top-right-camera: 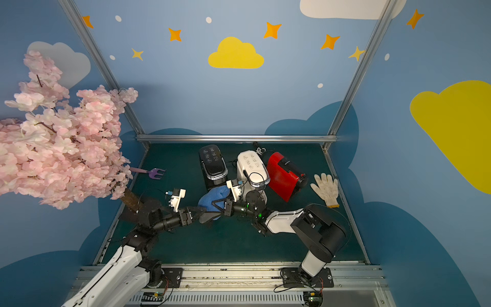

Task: Wipe the surface of a coffee machine
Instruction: Adjust the cleaning item.

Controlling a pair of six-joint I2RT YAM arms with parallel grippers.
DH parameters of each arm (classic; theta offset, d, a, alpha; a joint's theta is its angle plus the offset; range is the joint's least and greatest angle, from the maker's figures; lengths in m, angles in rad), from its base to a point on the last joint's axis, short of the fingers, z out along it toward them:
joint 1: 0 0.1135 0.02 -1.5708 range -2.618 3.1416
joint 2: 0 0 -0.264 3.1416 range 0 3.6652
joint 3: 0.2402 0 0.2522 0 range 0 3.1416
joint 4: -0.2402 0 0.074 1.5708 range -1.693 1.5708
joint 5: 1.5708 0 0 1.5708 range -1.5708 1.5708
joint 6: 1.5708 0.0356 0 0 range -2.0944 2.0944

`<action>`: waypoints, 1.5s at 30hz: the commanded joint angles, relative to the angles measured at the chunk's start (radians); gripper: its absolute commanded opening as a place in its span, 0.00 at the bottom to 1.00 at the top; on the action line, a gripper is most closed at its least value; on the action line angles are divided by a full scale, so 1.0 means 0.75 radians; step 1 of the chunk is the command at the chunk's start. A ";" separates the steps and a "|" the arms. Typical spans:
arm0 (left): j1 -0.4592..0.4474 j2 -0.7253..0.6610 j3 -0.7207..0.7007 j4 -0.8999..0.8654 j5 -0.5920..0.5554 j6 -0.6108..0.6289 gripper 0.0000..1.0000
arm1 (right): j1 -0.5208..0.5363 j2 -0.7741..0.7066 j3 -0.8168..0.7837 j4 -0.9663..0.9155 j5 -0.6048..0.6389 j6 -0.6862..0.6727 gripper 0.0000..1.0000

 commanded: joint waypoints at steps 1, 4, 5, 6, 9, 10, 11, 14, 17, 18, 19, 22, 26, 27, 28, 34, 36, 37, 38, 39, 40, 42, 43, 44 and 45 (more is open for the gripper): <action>0.004 0.082 0.015 0.166 0.082 -0.054 0.73 | -0.012 -0.075 -0.006 -0.042 -0.101 -0.027 0.00; -0.012 0.170 0.032 0.254 0.119 -0.077 0.72 | -0.023 -0.089 -0.009 -0.014 -0.173 -0.008 0.00; -0.019 0.189 0.039 0.264 0.123 -0.076 0.69 | -0.027 -0.091 -0.010 -0.002 -0.188 0.002 0.00; -0.026 0.204 0.049 0.270 0.131 -0.070 0.67 | -0.032 -0.089 -0.007 0.013 -0.200 0.015 0.00; -0.047 0.218 0.067 0.272 0.129 -0.059 0.65 | -0.055 -0.059 0.007 0.085 -0.244 0.080 0.00; -0.051 0.216 0.070 0.275 0.121 -0.058 0.65 | -0.059 -0.042 0.014 0.119 -0.263 0.104 0.00; -0.055 0.216 0.073 0.280 0.120 -0.059 0.65 | -0.064 -0.024 0.023 0.142 -0.279 0.121 0.00; -0.070 0.218 0.091 0.290 0.121 -0.075 0.66 | -0.069 0.049 0.038 0.219 -0.303 0.183 0.00; -0.101 0.244 0.094 0.322 0.112 -0.080 0.66 | -0.075 0.135 0.096 0.368 -0.351 0.284 0.00; -0.107 0.260 0.096 0.337 0.115 -0.088 0.67 | -0.074 0.163 0.108 0.410 -0.362 0.315 0.00; -0.111 0.274 0.094 0.355 0.121 -0.095 0.66 | -0.074 0.188 0.120 0.445 -0.367 0.340 0.00; -0.115 0.304 0.095 0.388 0.118 -0.101 0.59 | -0.076 0.236 0.131 0.525 -0.368 0.398 0.00; -0.117 0.309 0.096 0.389 0.094 -0.089 0.32 | -0.080 0.222 0.110 0.523 -0.356 0.371 0.00; -0.117 0.305 0.094 0.387 0.084 -0.086 0.27 | -0.082 0.220 0.107 0.524 -0.354 0.377 0.00; -0.116 0.299 0.089 0.382 0.072 -0.082 0.22 | -0.084 0.217 0.104 0.526 -0.358 0.380 0.00; -0.115 0.276 0.087 0.350 0.032 -0.064 0.03 | -0.086 0.212 0.112 0.498 -0.350 0.374 0.01; -0.113 0.259 0.098 0.281 -0.015 -0.037 0.03 | -0.088 0.213 0.122 0.502 -0.350 0.378 0.08; -0.108 0.248 0.111 0.224 -0.041 -0.015 0.03 | -0.089 0.206 0.123 0.474 -0.342 0.365 0.13; -0.104 0.238 0.128 0.176 -0.055 0.005 0.03 | -0.094 0.197 0.120 0.433 -0.330 0.347 0.17; -0.095 0.226 0.149 0.117 -0.066 0.027 0.03 | -0.097 0.181 0.111 0.362 -0.305 0.314 0.20; -0.082 0.210 0.171 0.051 -0.077 0.050 0.03 | -0.101 0.154 0.090 0.277 -0.259 0.276 0.21; -0.056 0.176 0.212 -0.068 -0.101 0.090 0.03 | -0.110 0.084 0.035 0.081 -0.129 0.210 0.25; -0.042 0.156 0.230 -0.125 -0.119 0.108 0.03 | -0.112 0.048 0.001 -0.025 -0.076 0.185 0.27; -0.020 0.132 0.244 -0.185 -0.139 0.118 0.03 | -0.112 0.009 -0.012 -0.131 -0.023 0.143 0.30; 0.009 0.107 0.254 -0.233 -0.151 0.126 0.03 | -0.108 -0.025 -0.019 -0.220 0.004 0.100 0.33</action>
